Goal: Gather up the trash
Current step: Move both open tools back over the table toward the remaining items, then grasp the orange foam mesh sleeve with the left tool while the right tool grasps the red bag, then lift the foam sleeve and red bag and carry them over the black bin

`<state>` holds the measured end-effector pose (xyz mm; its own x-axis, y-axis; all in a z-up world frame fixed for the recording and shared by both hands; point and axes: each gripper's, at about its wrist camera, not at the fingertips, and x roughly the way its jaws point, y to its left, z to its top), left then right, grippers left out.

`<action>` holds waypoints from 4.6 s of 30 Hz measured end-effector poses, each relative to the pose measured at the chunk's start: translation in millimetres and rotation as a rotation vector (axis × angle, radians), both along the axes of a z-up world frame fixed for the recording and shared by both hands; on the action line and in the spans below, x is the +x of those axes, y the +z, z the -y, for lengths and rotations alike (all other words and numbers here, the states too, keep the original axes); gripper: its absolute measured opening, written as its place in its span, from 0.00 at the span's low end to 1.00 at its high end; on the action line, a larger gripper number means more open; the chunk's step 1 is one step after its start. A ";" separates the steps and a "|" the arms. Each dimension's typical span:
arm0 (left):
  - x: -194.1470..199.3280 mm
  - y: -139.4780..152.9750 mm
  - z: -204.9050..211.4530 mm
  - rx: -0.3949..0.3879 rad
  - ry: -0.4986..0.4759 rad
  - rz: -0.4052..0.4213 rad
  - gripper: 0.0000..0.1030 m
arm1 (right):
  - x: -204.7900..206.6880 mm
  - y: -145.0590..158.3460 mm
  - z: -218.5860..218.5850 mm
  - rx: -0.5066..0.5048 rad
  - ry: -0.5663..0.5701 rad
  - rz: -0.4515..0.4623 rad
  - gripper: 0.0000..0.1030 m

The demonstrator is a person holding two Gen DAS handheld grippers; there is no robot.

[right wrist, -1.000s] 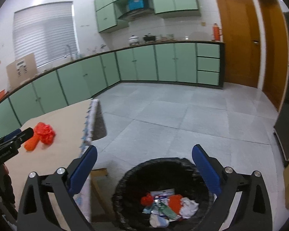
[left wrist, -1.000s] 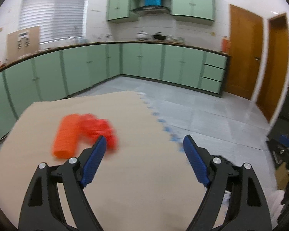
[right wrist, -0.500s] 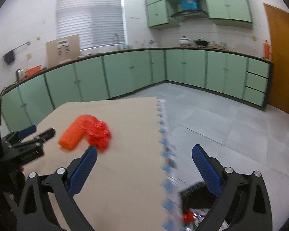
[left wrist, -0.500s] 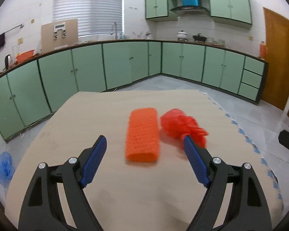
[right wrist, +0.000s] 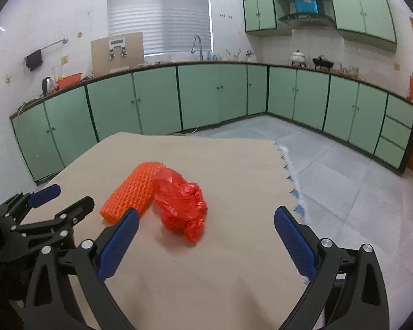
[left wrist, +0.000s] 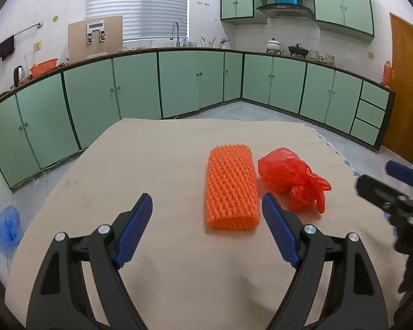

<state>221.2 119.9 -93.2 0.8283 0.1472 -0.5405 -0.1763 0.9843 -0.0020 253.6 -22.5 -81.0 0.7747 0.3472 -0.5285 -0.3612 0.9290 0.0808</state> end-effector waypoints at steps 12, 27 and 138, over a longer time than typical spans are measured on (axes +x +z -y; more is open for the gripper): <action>18.5 -5.2 -10.0 -0.017 0.020 -0.036 0.77 | 48.8 -26.7 -30.2 -0.038 -0.032 -0.131 0.82; 28.9 -10.2 -2.1 -0.029 -0.006 -0.081 0.77 | 50.3 -34.4 -29.0 -0.010 0.026 -0.211 0.30; -54.7 -20.7 319.3 -0.015 -0.669 -0.134 0.07 | -165.6 -4.8 270.2 0.108 -0.610 -0.070 0.30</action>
